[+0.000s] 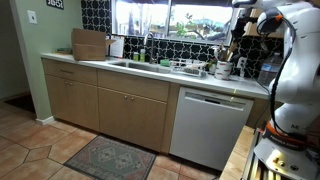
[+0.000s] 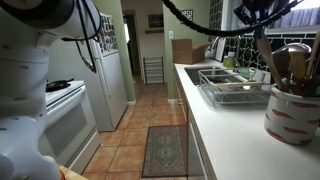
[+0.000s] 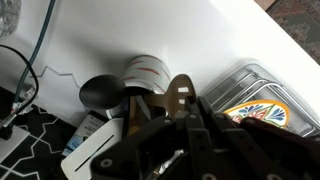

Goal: Slide the wooden spoon forward, pick up the wooden spoon and put it in the utensil holder

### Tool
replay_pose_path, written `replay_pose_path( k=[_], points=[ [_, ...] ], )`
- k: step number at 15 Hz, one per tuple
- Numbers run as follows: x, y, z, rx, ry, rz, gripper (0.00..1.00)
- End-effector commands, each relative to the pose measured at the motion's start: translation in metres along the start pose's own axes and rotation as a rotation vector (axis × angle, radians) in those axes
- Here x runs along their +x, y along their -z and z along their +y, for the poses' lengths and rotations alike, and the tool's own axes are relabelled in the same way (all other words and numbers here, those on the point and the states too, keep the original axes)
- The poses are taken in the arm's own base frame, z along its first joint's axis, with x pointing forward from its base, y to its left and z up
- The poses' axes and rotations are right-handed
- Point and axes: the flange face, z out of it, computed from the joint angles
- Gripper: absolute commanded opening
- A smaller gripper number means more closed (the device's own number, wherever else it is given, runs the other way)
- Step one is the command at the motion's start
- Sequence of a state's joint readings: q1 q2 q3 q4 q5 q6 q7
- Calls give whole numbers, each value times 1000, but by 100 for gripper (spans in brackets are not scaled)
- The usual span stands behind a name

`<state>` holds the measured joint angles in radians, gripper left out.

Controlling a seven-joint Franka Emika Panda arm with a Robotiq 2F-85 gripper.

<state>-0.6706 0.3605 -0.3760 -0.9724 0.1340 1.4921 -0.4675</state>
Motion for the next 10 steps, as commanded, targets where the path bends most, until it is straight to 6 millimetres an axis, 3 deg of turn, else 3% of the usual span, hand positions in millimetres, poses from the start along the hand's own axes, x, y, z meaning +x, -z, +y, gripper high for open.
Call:
replay_pose_path(
  k=[1, 10],
  points=[
    [8, -10, 16, 16, -67, -16, 1],
    [25, -30, 24, -50, -154, -29, 1]
  ],
)
